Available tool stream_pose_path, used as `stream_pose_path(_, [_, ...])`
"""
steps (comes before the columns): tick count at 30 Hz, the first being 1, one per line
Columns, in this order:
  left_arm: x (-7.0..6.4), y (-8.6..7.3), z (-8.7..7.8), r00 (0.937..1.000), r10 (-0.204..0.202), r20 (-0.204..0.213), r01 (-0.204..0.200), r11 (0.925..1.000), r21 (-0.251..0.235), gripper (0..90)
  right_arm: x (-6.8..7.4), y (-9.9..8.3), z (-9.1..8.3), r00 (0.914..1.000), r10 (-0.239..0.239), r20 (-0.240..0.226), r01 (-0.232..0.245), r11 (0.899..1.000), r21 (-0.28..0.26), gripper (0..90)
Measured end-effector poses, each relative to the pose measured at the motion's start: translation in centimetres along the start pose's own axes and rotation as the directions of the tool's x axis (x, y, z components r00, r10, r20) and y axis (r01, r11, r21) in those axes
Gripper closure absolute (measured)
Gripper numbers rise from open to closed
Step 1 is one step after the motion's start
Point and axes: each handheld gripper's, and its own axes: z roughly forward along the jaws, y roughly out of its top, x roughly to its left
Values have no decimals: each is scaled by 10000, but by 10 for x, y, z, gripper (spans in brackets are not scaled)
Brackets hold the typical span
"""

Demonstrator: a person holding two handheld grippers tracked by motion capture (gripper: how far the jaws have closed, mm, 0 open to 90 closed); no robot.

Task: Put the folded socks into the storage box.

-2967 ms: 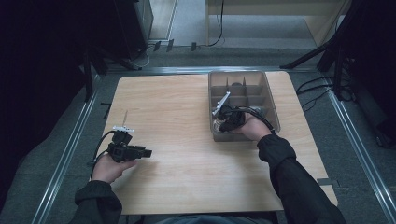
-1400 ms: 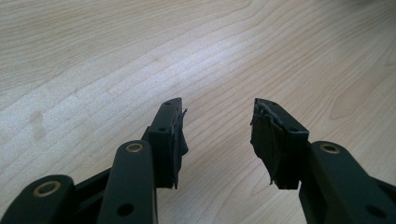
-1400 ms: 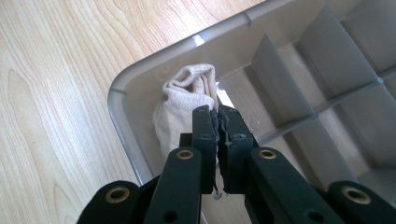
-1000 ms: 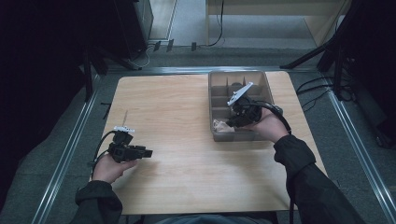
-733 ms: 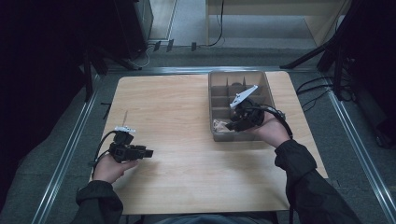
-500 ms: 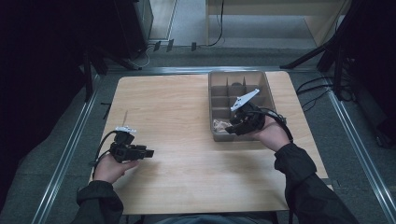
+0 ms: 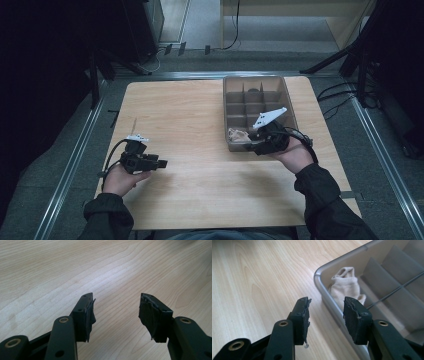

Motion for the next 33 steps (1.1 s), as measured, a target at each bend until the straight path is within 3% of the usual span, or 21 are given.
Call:
stream_pose_path(6, [-4,4,2,9999,139,79,-139,9999,-8,435,9,-14,-1,9998,157,-85,-159,9993,-347,542])
stream_pose_path(23, [-7,11,6,9992,387,97,-386,9993,-15,420,18,-46,3,9987,508,-47,-510,9975,-491,517])
stream_pose_path(33, [-8,9,8,9989,458,-90,-459,9989,-23,414,25,-57,10,9974,636,-352,-652,9967,-473,477])
